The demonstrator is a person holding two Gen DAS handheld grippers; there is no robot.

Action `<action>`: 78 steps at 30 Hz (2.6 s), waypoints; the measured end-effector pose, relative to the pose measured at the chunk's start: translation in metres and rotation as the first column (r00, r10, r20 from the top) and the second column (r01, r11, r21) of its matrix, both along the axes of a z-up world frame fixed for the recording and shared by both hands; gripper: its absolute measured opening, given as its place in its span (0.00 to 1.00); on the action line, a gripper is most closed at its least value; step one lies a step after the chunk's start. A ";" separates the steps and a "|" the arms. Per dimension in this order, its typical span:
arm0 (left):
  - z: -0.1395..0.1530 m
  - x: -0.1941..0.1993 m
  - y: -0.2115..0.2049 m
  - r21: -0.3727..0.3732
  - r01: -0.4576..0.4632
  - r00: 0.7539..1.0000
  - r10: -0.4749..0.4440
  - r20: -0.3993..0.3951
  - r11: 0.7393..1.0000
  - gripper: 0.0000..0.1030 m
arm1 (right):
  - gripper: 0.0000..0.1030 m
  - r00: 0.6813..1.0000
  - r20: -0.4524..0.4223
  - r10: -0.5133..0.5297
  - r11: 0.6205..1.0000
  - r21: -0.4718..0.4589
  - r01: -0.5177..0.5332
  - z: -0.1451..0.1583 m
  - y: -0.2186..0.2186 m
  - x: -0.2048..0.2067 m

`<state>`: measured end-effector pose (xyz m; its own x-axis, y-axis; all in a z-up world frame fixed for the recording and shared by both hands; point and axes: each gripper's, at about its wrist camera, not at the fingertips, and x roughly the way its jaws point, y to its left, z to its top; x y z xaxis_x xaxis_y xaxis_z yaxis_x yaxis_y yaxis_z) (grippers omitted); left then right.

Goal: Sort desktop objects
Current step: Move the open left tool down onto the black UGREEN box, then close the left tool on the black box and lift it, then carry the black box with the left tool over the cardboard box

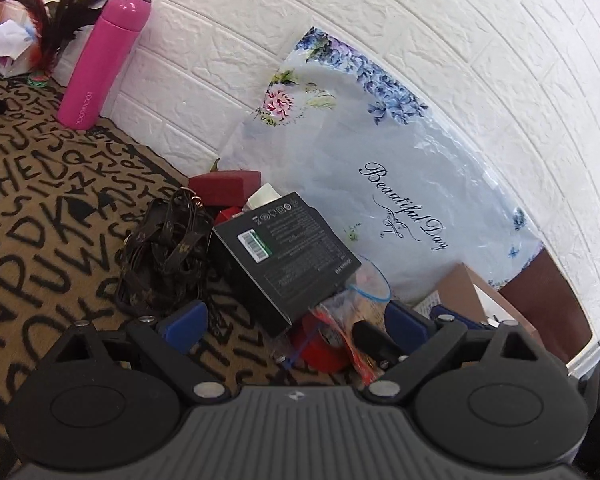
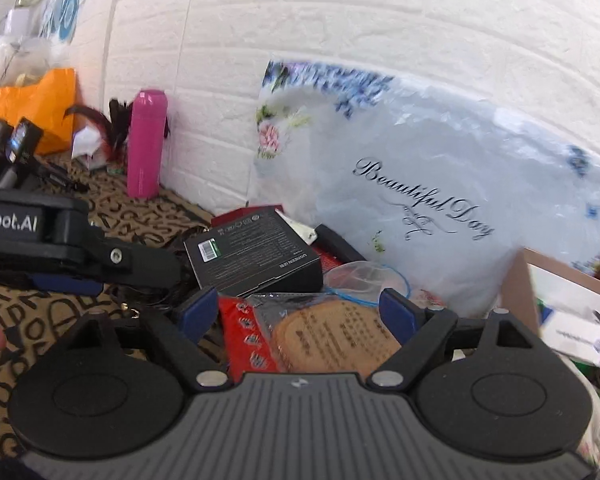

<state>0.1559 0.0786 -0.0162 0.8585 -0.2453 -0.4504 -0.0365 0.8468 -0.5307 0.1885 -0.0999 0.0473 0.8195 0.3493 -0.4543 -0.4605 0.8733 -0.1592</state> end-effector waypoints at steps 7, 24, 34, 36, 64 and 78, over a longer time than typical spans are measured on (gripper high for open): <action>-0.011 0.040 0.002 0.013 0.019 0.999 -0.019 -0.036 1.000 0.93 | 0.83 0.994 -0.055 0.095 0.995 -0.015 -0.096 -0.014 0.021 0.044; -0.035 0.083 0.007 -0.010 0.067 0.991 -0.067 -0.114 0.998 0.84 | 0.88 0.976 -0.062 0.209 0.978 0.027 -0.207 -0.034 0.031 0.084; -0.023 0.050 -0.002 0.020 0.071 0.990 -0.068 -0.126 0.997 0.64 | 0.78 0.968 -0.077 0.240 0.971 0.024 -0.239 -0.030 0.025 0.043; -0.015 0.033 -0.007 0.043 0.069 0.992 -0.064 -0.113 0.997 0.64 | 0.78 0.968 -0.061 0.242 0.970 0.006 -0.242 -0.027 0.025 0.028; -0.026 -0.142 -0.106 0.187 0.296 0.943 -0.256 -0.212 0.937 0.73 | 0.78 0.979 -0.180 0.099 0.988 0.136 -0.075 -0.047 -0.114 -0.223; -0.034 -0.132 -0.114 0.163 0.326 0.928 -0.282 -0.246 0.931 0.73 | 0.74 0.976 -0.178 0.123 0.988 0.119 -0.103 -0.067 -0.109 -0.211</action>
